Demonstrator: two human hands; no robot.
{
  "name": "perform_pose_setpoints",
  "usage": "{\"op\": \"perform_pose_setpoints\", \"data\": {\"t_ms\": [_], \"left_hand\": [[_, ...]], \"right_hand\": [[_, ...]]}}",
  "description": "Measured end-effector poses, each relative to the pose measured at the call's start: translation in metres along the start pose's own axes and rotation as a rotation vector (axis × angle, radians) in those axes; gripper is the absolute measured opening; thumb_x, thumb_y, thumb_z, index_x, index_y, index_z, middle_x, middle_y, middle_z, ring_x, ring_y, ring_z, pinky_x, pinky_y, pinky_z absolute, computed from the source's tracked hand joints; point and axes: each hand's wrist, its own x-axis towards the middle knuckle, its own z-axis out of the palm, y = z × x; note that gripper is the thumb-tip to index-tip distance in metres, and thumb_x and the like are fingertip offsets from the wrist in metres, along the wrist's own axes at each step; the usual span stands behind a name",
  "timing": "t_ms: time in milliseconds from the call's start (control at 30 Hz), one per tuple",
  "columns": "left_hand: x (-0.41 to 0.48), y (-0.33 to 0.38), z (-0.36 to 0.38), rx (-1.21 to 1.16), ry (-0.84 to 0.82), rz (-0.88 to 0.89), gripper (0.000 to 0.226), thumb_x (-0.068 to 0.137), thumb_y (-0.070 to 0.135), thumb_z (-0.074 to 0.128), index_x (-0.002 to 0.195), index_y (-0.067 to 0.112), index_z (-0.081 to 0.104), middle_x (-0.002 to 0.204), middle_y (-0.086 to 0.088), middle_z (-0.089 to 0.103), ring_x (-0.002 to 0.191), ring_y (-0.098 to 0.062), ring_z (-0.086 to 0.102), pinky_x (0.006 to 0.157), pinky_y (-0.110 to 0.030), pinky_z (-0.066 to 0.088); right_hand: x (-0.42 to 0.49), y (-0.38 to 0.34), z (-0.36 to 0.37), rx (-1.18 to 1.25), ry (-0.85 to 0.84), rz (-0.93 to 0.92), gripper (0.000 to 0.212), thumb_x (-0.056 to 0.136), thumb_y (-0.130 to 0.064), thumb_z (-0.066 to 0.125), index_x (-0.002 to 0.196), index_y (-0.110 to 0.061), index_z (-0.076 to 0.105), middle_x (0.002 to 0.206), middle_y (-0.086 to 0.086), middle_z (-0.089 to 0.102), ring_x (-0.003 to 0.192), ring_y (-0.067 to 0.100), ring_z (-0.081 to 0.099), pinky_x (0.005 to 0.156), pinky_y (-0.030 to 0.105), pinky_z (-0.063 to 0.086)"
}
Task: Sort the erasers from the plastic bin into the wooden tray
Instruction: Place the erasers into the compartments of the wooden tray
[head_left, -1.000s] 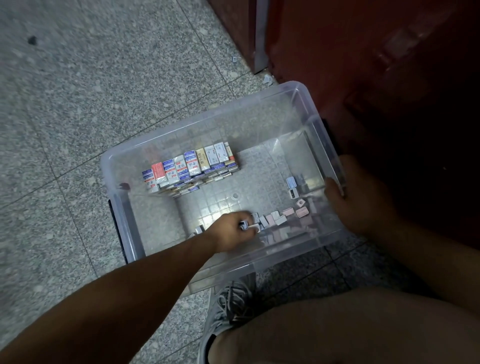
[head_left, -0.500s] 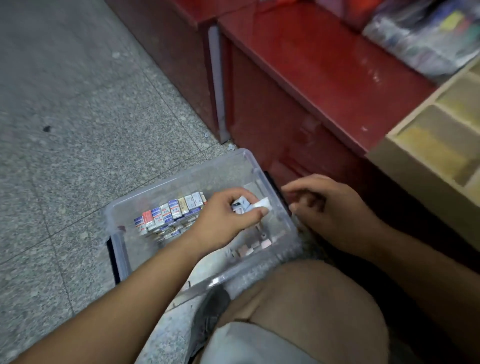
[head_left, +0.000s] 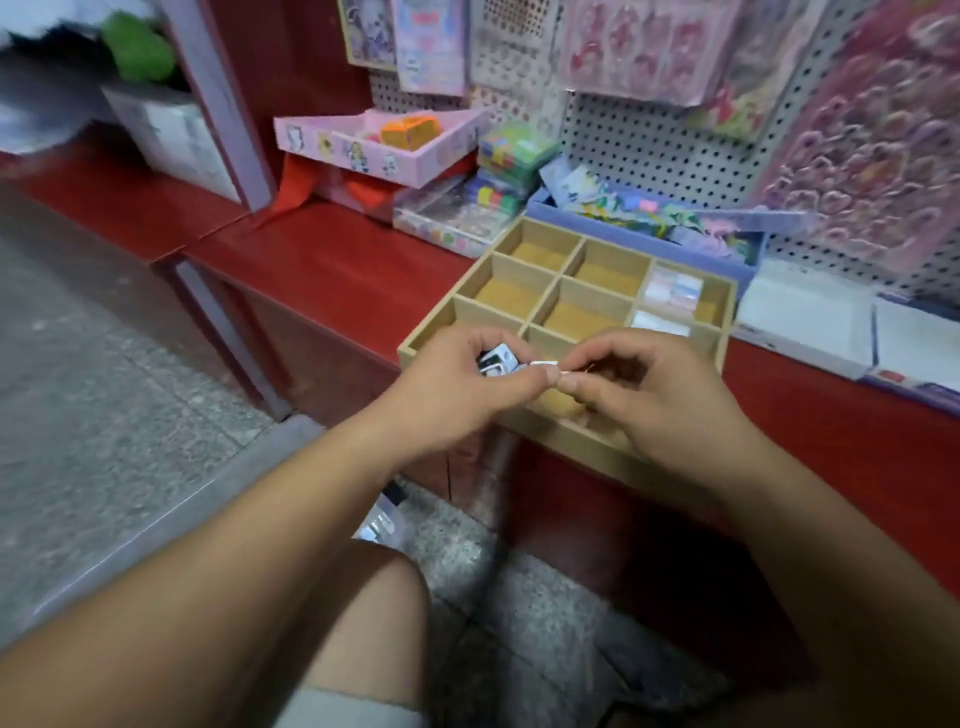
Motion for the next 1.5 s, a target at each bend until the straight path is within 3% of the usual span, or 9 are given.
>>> {"op": "perform_pose_setpoints", "data": {"t_ms": [167,367,667,767,867,1000,1100,1267,1500], "left_hand": [[0.040,0.013,0.043,0.007,-0.002,-0.033,0.018,0.084,0.015,0.082,0.090,0.003,0.071,0.055,0.011,0.053,0.046,-0.002,0.042,0.046,-0.014,0.033],[0.063,-0.007,0.055,0.052,-0.013,-0.041,0.019,0.079,0.007,0.085,0.093,0.004,0.074,0.065,0.009,0.061,0.053,0.002,0.050,0.054,-0.010,0.040],[0.084,-0.023,0.044,0.099,-0.016,0.003,0.018,0.080,0.007,0.083,0.096,0.012,0.076,0.074,0.008,0.068,0.063,-0.002,0.057,0.062,-0.016,0.045],[0.088,-0.023,0.044,0.094,-0.059,0.009,0.019,0.081,0.004,0.082,0.098,0.010,0.076,0.076,0.007,0.069,0.063,-0.002,0.058,0.061,-0.015,0.045],[0.090,-0.023,0.041,0.061,-0.109,0.023,0.021,0.082,0.001,0.081,0.101,0.010,0.077,0.078,0.008,0.069,0.067,-0.002,0.058,0.064,-0.015,0.045],[0.091,-0.020,0.041,0.000,-0.169,0.020,0.026,0.084,-0.003,0.077,0.106,0.010,0.076,0.080,0.009,0.069,0.070,-0.001,0.058,0.067,-0.013,0.046],[0.090,-0.019,0.045,-0.029,-0.233,0.011,0.028,0.084,-0.003,0.077,0.109,0.009,0.074,0.089,-0.002,0.074,0.079,-0.008,0.062,0.075,-0.020,0.050],[0.089,-0.022,0.053,-0.018,-0.249,0.001,0.020,0.084,-0.005,0.077,0.102,0.002,0.072,0.086,-0.009,0.072,0.076,-0.014,0.061,0.071,-0.027,0.050],[0.094,-0.027,0.049,0.011,-0.197,-0.080,0.027,0.083,0.000,0.079,0.109,0.004,0.072,0.098,-0.009,0.077,0.082,-0.009,0.068,0.080,-0.018,0.053]], "right_hand": [[-0.012,0.026,-0.050,-0.231,0.175,0.112,0.016,0.086,-0.016,0.078,0.078,-0.026,0.070,0.065,-0.025,0.064,0.055,0.002,0.054,0.059,0.017,0.042],[-0.018,0.041,-0.065,-0.537,-0.074,0.204,0.010,0.082,-0.030,0.082,0.076,-0.031,0.074,0.078,-0.013,0.065,0.077,0.001,0.058,0.070,0.022,0.043],[0.000,0.048,-0.040,-0.773,-0.204,0.203,0.018,0.085,-0.047,0.075,0.081,-0.029,0.073,0.074,-0.017,0.065,0.084,0.006,0.057,0.080,0.026,0.032],[0.003,0.048,-0.038,-0.766,-0.215,0.212,0.020,0.084,-0.048,0.076,0.085,-0.028,0.073,0.077,-0.016,0.066,0.083,0.005,0.057,0.078,0.025,0.030],[0.003,0.047,-0.044,-0.643,-0.203,0.257,0.015,0.080,-0.044,0.082,0.086,-0.034,0.072,0.079,-0.017,0.069,0.077,0.002,0.060,0.072,0.025,0.041],[0.003,0.048,-0.053,-0.352,0.072,0.142,0.027,0.081,-0.021,0.084,0.095,-0.040,0.070,0.084,-0.020,0.067,0.075,0.001,0.060,0.068,0.013,0.046],[0.006,0.043,-0.048,-0.298,0.117,0.085,0.030,0.086,-0.018,0.079,0.109,-0.035,0.071,0.092,-0.019,0.067,0.080,0.000,0.061,0.072,0.010,0.045],[0.012,0.045,-0.046,-0.162,0.092,0.230,0.004,0.089,-0.026,0.076,0.089,-0.027,0.072,0.079,-0.012,0.071,0.069,0.000,0.064,0.063,0.011,0.048],[0.004,0.046,-0.067,-0.169,0.016,0.345,0.013,0.081,-0.023,0.084,0.077,-0.021,0.072,0.061,-0.010,0.065,0.053,-0.001,0.054,0.055,0.014,0.043]]}}
